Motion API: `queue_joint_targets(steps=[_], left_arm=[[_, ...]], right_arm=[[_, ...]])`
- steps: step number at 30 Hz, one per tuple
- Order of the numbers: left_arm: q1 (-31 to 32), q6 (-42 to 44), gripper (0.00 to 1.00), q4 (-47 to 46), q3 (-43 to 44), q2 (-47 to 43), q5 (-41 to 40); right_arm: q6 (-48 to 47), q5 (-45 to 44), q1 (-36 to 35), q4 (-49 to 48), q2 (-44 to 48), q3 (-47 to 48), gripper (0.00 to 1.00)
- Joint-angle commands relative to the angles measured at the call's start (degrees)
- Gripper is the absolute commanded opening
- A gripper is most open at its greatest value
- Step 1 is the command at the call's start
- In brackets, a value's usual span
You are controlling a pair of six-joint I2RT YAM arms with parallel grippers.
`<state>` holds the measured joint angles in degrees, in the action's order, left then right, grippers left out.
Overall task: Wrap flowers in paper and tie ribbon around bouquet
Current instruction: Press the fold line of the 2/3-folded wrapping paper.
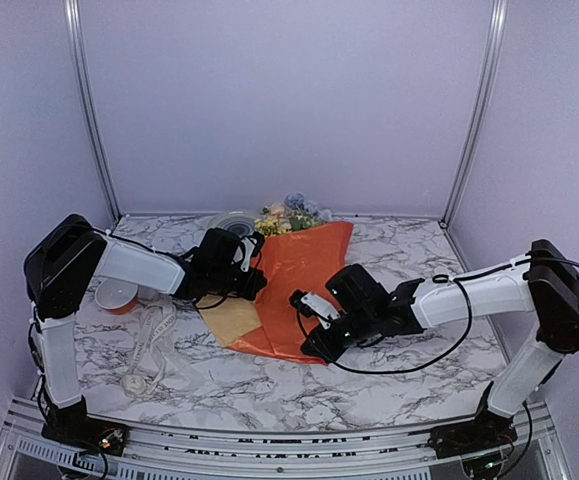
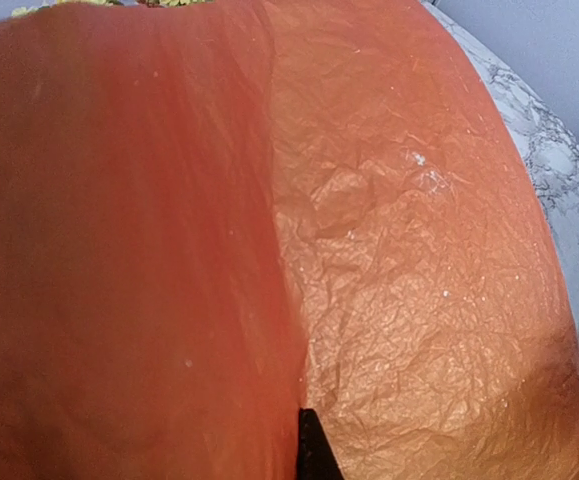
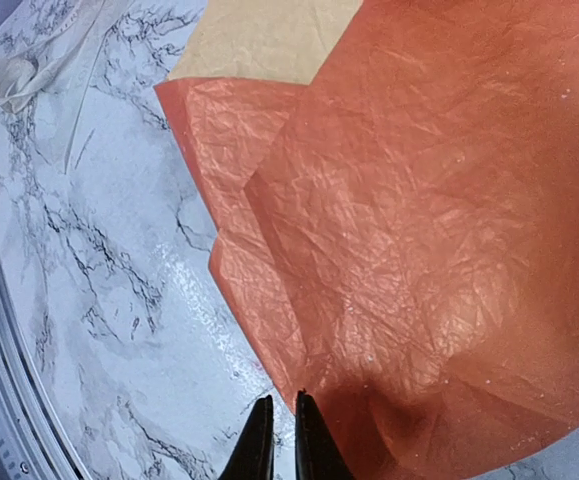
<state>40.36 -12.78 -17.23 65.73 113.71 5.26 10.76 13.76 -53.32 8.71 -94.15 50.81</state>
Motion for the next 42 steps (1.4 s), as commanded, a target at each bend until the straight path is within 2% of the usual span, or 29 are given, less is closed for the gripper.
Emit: queue_joint_targets(steps=[1,8,14,21,23,26,31,33,36,39,42], left_arm=[[-0.6,0.6,0.00,4.6,1.2,3.1,-0.9],[-0.9,0.3,0.00,6.1,1.2,5.4,-3.3],[-1.0,0.9,0.00,6.3,1.6,6.3,-3.1],[-1.0,1.0,0.00,5.9,1.6,6.3,-2.4],[-1.0,0.9,0.00,5.9,1.8,6.3,-2.2],[-1.0,0.8,0.00,5.9,1.9,6.1,-2.1],[-1.0,0.9,0.00,5.9,2.2,5.7,-2.6],[-1.0,0.9,0.13,5.8,2.4,4.8,-3.3],[-1.0,1.5,0.43,5.0,2.3,1.6,-5.9],[-1.0,2.9,0.54,4.5,1.1,-3.7,-10.4],[-0.9,3.7,0.59,4.4,-1.3,-9.6,-16.1]], right_arm=[[1.9,1.0,1.5,-0.3,-1.0,-0.2,0.08],[4.0,1.0,2.3,-2.9,-4.5,-7.7,0.06],[4.9,1.6,2.3,-0.5,0.4,-10.1,0.06],[0.5,10.0,2.3,3.7,6.1,-2.7,0.08],[-0.2,10.8,2.4,3.4,4.2,0.4,0.08],[0.2,7.2,3.0,3.0,-0.1,3.8,0.07],[1.0,4.2,4.6,2.2,-7.3,5.3,0.06],[1.4,4.9,4.6,1.5,-9.5,4.8,0.06],[2.7,5.4,4.5,0.4,-11.9,4.1,0.05],[3.7,5.7,4.6,-0.3,-12.6,3.5,0.05],[4.6,6.5,4.6,-1.6,-12.4,3.1,0.05]])
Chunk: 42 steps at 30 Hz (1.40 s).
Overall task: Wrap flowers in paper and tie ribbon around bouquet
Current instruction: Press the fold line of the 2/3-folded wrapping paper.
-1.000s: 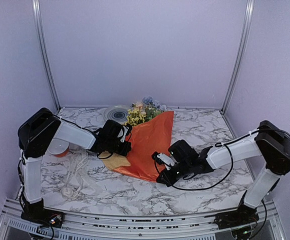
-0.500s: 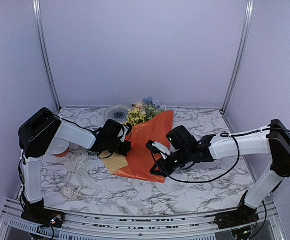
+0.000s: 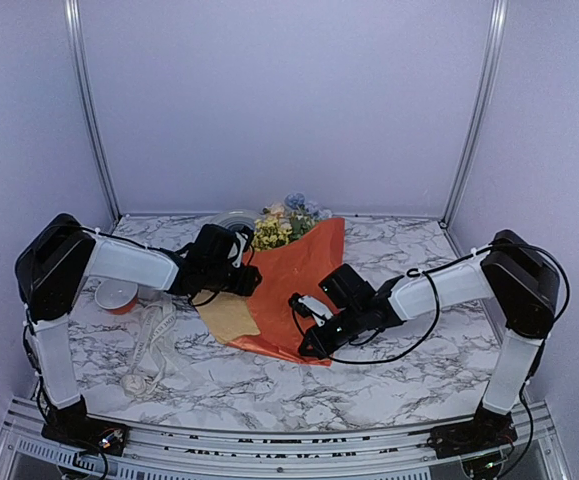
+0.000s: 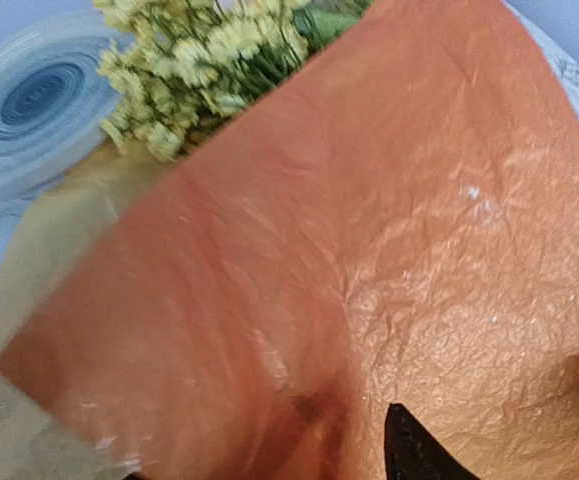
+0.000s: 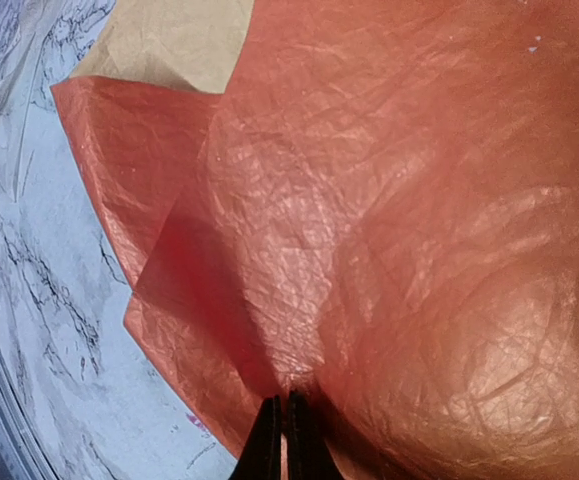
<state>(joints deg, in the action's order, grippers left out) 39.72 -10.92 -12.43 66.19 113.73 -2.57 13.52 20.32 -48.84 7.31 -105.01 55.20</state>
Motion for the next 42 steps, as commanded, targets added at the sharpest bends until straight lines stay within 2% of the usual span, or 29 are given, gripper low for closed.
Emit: queue_joint_targets(steps=[1,3,4,6,8,12,17,20,22,24,27,29,32,37,42], left_arm=[[0.0,2.1,0.59,-0.4,-2.8,-11.6,-10.2],[1.9,4.9,0.56,-0.6,-5.2,-15.6,-11.3],[3.6,7.4,0.52,-0.6,-6.4,-17.0,-10.6],[8.0,13.0,0.43,-0.5,-8.8,-18.8,-2.9],[12.5,17.9,0.41,-0.4,-11.2,-18.5,5.0],[16.1,19.4,0.33,1.3,-11.9,-13.8,10.7],[16.4,20.6,0.24,-3.8,-12.7,-9.7,11.4],[16.4,20.7,0.24,-3.9,-12.0,-6.6,10.7],[16.8,21.0,0.25,-3.8,-12.4,-5.4,13.2],[17.6,22.4,0.25,-2.8,-13.8,-5.4,15.8],[18.0,23.7,0.25,1.2,-15.6,-4.5,12.1],[18.0,25.1,0.23,5.9,-13.7,-2.8,9.6],[17.9,25.7,0.19,9.3,-12.2,-1.4,9.4],[17.7,26.0,0.18,10.3,-13.3,-1.3,9.8],[17.6,25.5,0.17,10.3,-14.2,-1.1,10.4]], right_arm=[[2.1,0.1,0.1,-0.3,-1.5,-1.3,0.05],[2.3,0.5,0.1,-0.8,-1.5,-1.5,0.05],[2.4,0.7,0.1,-1.0,-1.4,-1.5,0.05],[2.8,1.2,0.1,-1.2,-1.4,-1.4,0.05],[3.0,1.5,0.1,-1.2,-1.7,-0.8,0.05],[3.7,2.5,0.2,-1.1,-2.4,-0.3,0.05],[6.4,6.5,0.3,-4.5,-2.6,-1.7,0.05],[8.6,9.4,2.5,-7.5,-2.5,-3.2,0.04],[10.0,10.7,3.1,-9.7,-2.4,-4.1,0.04],[10.9,11.3,3.5,-10.4,-2.3,-4.6,0.04],[12.3,12.6,4.6,-12.0,-1.8,-5.2,0.04],[13.0,14.7,5.9,-13.1,-1.7,-5.3,0.04],[13.5,17.0,8.8,-13.8,-1.8,-5.3,0.04],[12.9,19.1,15.0,-13.8,-2.4,-4.8,0.04],[10.3,20.1,23.4,-11.5,-6.3,0.2,0.03]])
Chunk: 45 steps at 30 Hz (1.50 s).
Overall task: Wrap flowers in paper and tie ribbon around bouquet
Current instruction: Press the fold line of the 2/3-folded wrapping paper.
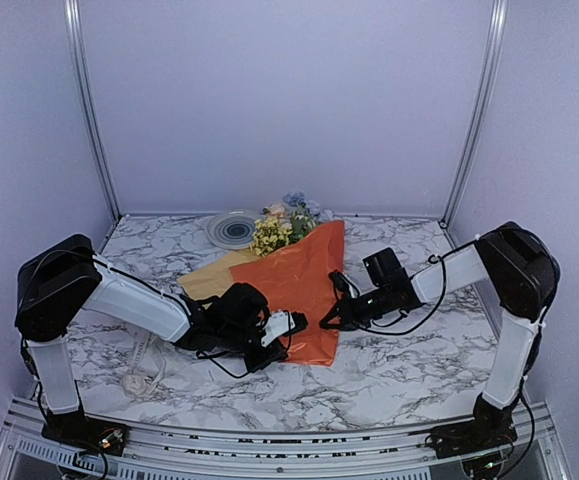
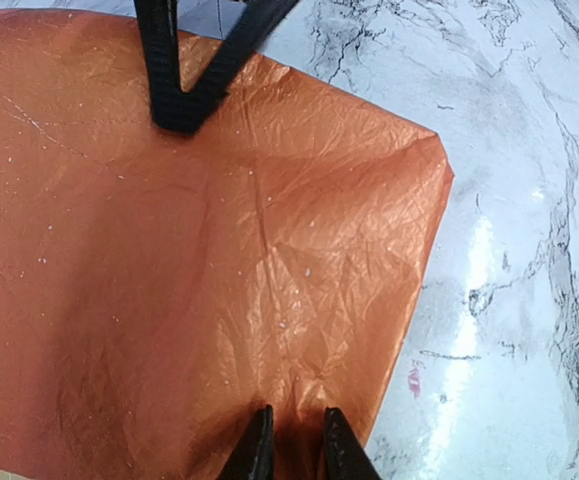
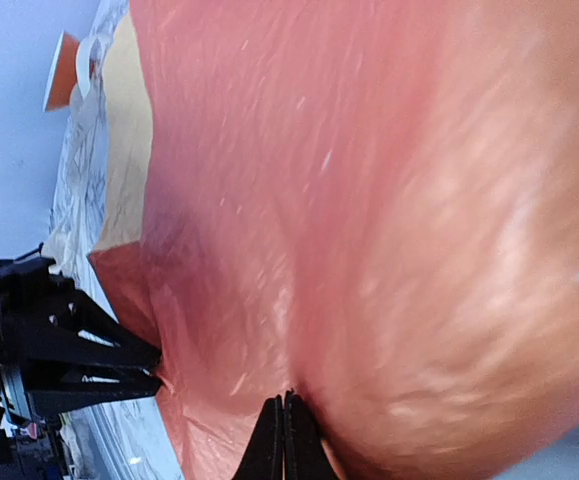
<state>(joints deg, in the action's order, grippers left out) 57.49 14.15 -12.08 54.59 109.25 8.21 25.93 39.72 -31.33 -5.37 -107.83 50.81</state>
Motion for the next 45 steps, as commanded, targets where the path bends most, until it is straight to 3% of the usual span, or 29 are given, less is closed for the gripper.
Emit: queue_joint_targets(steps=[1,11,15,19,22,25,29,31,35,41,45], left_arm=[[-0.2,0.2,0.17,9.9,-2.6,3.4,-0.3],[-0.3,-0.7,0.17,9.1,-2.7,3.4,0.1],[-0.3,-0.7,0.17,9.0,-2.7,3.6,0.5],[-0.3,-0.6,0.17,9.2,-2.4,3.5,0.4],[-0.4,-0.7,0.17,9.2,-2.5,3.4,0.5],[-0.4,-0.5,0.17,9.3,-2.4,3.6,0.6],[-0.4,-0.3,0.17,10.1,-1.6,4.0,0.9],[-0.4,-0.1,0.17,10.5,-1.3,3.9,1.1],[-0.4,0.5,0.17,11.2,-1.2,3.9,0.3],[-0.4,0.7,0.17,11.5,-0.9,4.1,0.5],[-0.4,1.0,0.17,12.0,-0.4,4.6,0.2]], right_arm=[[-2.4,0.8,7.7,1.3,-4.5,5.9,0.03],[-2.4,0.0,18.5,3.9,-17.1,25.5,0.02],[-0.7,0.8,20.1,3.2,-21.2,33.6,0.02],[-2.8,-1.0,20.1,9.4,-23.5,41.6,0.01],[-5.2,-2.6,19.8,10.7,-19.1,40.3,0.01],[-7.7,-3.3,17.6,7.3,-11.3,32.3,0.02],[-10.8,6.6,11.4,2.8,-7.6,24.9,0.04],[-11.0,12.5,8.7,2.9,-10.0,25.3,0.02],[-10.0,12.6,6.1,3.7,-16.4,28.8,0.02],[-7.8,9.7,9.8,8.8,-26.7,43.2,0.01],[0.3,10.1,13.2,2.3,-32.4,47.9,0.01]])
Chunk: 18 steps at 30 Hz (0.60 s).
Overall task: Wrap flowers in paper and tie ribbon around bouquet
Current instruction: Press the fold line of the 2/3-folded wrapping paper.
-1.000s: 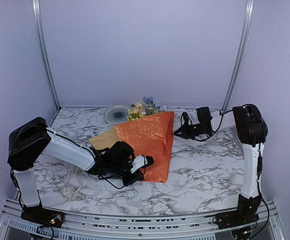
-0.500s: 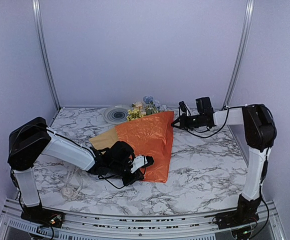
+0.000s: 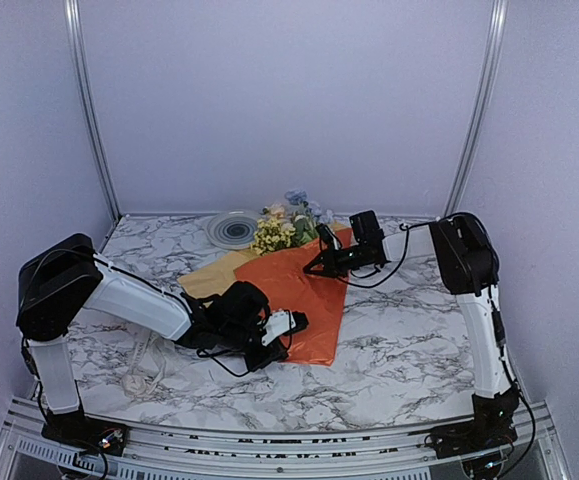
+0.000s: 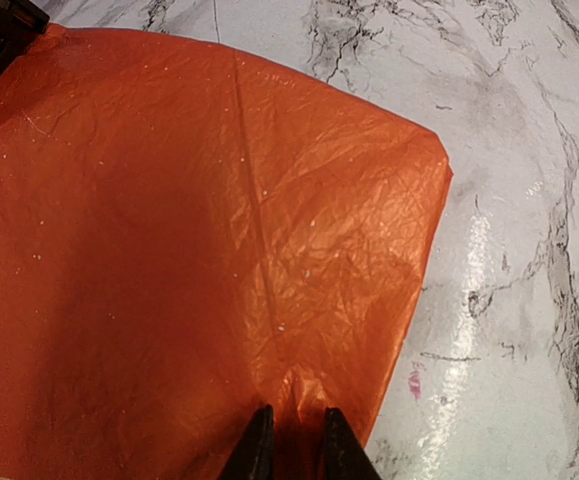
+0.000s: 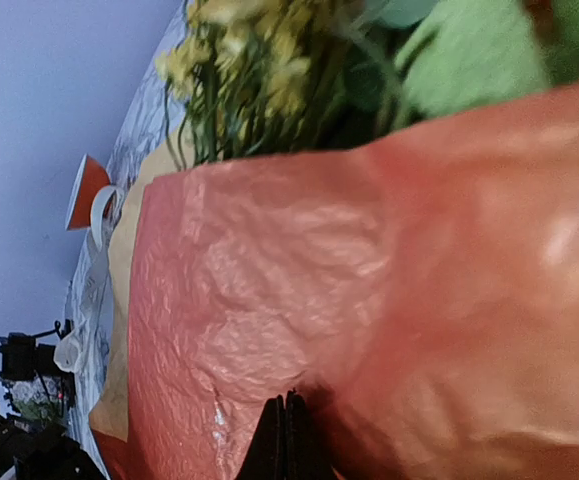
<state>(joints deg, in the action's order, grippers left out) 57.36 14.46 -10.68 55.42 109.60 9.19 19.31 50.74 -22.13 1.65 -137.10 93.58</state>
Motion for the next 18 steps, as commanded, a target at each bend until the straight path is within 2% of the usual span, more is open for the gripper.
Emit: queue_joint_targets(steps=[1,3,11,15,18], left_arm=[[-0.3,0.9,0.17,10.8,-1.1,4.3,-0.8],[-0.5,1.3,0.17,11.2,-0.8,4.4,-0.7],[-1.2,1.5,0.17,11.8,-0.8,4.7,0.1],[-1.3,1.4,0.17,11.9,-0.8,4.6,0.2],[-1.3,1.2,0.17,11.8,-0.9,4.5,0.1]], right_arm=[[9.3,-0.2,4.8,-7.1,-4.6,6.3,0.00],[12.1,0.1,5.8,-8.9,-7.5,10.4,0.00],[14.6,-3.7,8.4,-4.6,-16.7,27.5,0.00],[15.5,-6.3,10.4,-4.0,-16.4,31.4,0.00],[12.7,-7.6,10.7,-0.5,-13.5,33.7,0.00]])
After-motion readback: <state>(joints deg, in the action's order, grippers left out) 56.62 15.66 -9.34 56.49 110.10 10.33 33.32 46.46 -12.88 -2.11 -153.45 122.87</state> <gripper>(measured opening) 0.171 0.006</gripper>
